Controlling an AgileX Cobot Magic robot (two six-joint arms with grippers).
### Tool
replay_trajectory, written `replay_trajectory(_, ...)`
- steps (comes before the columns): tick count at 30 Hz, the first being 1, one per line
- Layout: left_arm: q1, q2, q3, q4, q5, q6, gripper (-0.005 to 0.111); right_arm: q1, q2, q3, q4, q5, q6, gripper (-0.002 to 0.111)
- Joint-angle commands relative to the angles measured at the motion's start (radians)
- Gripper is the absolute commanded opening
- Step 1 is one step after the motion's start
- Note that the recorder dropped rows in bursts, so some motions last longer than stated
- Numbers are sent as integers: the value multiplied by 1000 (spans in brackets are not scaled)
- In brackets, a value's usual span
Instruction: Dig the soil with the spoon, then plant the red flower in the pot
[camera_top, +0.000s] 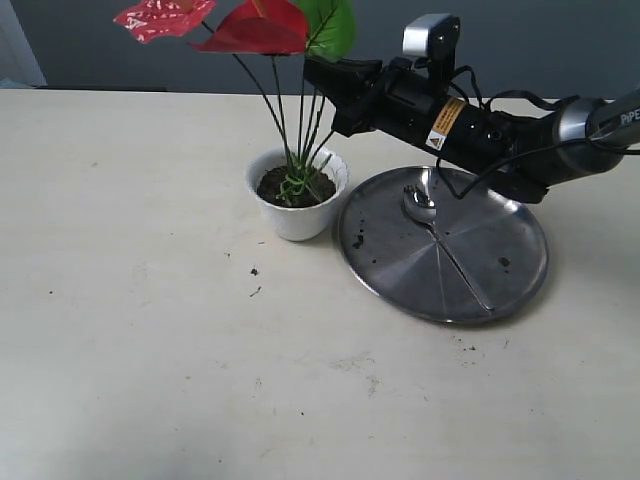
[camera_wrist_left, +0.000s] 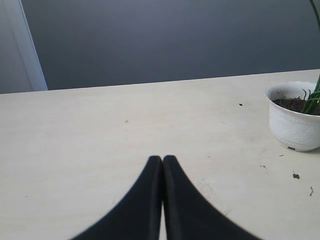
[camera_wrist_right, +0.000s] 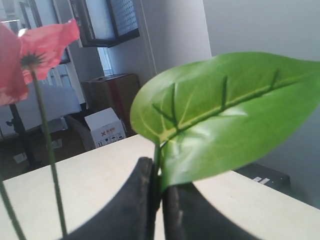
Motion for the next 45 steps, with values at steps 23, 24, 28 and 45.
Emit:
replay_trajectory(23,-3,-5,-2,0,0,-4,0,-3,19,13,-64,173,24,-1)
replay_trajectory(24,-3,-5,-2,0,0,-4,0,-3,19,13,-62,173,24,-1)
replay_trajectory(28,-3,-5,-2,0,0,-4,0,-3,19,13,-64,161,24,1)
replay_trajectory(45,-3,-5,-2,0,0,-4,0,-3,19,13,-47,94,51,35)
